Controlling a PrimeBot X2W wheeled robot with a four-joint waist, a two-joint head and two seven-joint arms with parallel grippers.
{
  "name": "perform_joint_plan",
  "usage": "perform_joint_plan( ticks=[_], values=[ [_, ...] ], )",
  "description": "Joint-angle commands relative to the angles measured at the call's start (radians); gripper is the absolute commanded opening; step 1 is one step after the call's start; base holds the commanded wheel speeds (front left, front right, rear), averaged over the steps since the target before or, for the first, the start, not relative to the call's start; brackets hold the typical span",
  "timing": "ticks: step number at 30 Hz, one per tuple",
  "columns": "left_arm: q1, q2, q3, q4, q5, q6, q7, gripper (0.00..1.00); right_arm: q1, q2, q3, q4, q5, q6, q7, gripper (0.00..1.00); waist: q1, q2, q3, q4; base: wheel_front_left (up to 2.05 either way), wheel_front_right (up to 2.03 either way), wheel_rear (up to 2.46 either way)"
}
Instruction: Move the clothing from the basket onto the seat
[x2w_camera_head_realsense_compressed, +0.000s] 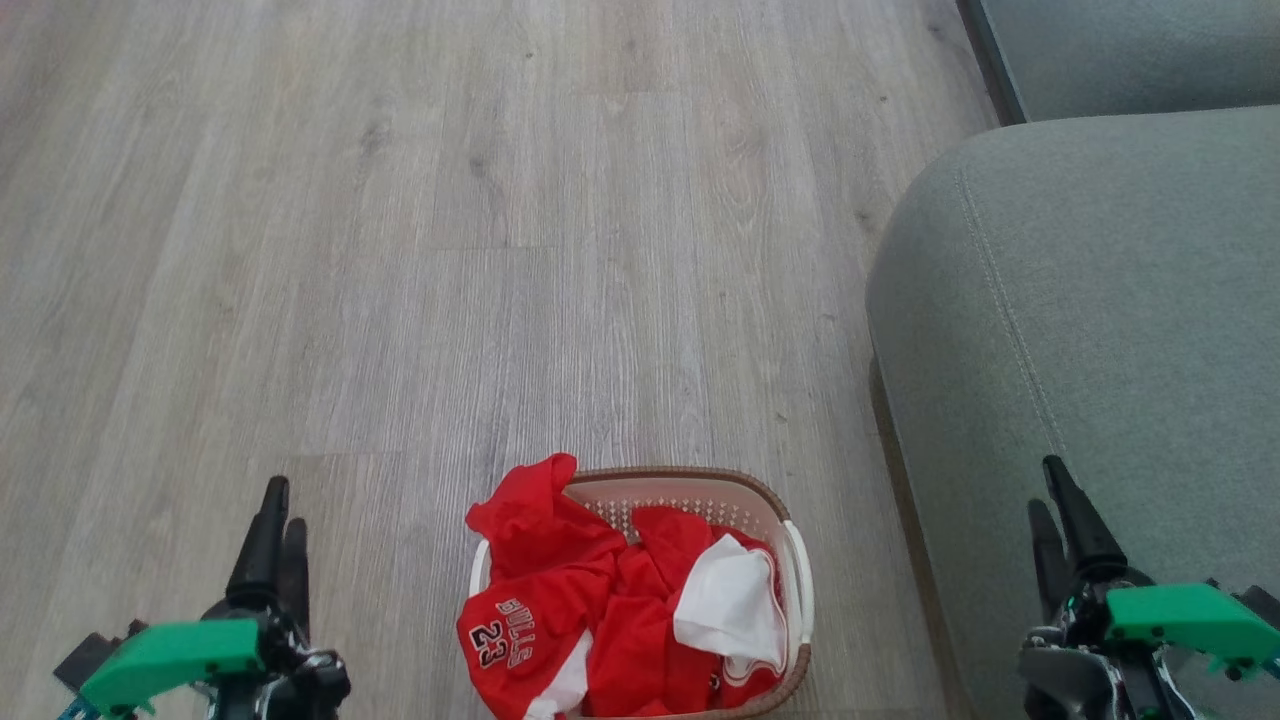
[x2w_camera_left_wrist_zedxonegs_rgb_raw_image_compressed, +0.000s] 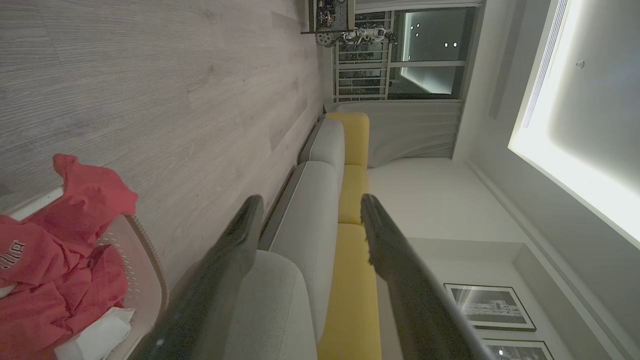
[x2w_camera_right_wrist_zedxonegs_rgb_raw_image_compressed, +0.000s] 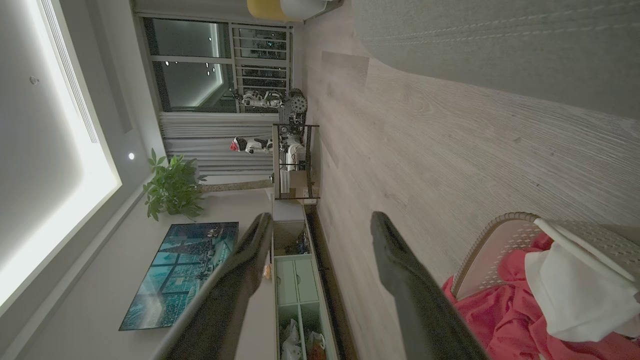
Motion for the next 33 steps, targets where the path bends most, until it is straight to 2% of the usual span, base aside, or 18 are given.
perform_joint_plan(
  ticks=[1, 9, 18, 33],
  values=[
    [-0.049, 0.018, -0.001, -0.049, 0.022, -0.001, -0.014, 1.0, -0.044, -0.008, 0.009, -0.049, -0.017, 0.0, -0.012, 1.0, 0.0, 0.0, 0.0, 0.0, 0.0, 0.0, 0.0],
    [-0.052, 0.026, -0.013, -0.07, 0.077, 0.002, -0.037, 1.0, -0.046, -0.008, 0.027, -0.079, -0.073, 0.0, -0.033, 1.0, 0.0, 0.0, -0.001, 0.002, 0.0, 0.0, 0.0],
    [-0.055, 0.035, -0.025, -0.097, 0.185, 0.009, -0.065, 1.0, -0.048, -0.008, 0.047, -0.105, -0.195, 0.0, -0.06, 1.0, 0.0, 0.0, 0.0, 0.004, 0.0, 0.0, 0.0],
    [-0.056, 0.055, -0.055, -0.149, 0.479, 0.011, -0.11, 1.0, -0.053, -0.014, 0.093, -0.142, -0.447, 0.0, -0.104, 1.0, 0.0, 0.0, 0.0, 0.009, 0.0, 0.0, 0.0]
  ],
)
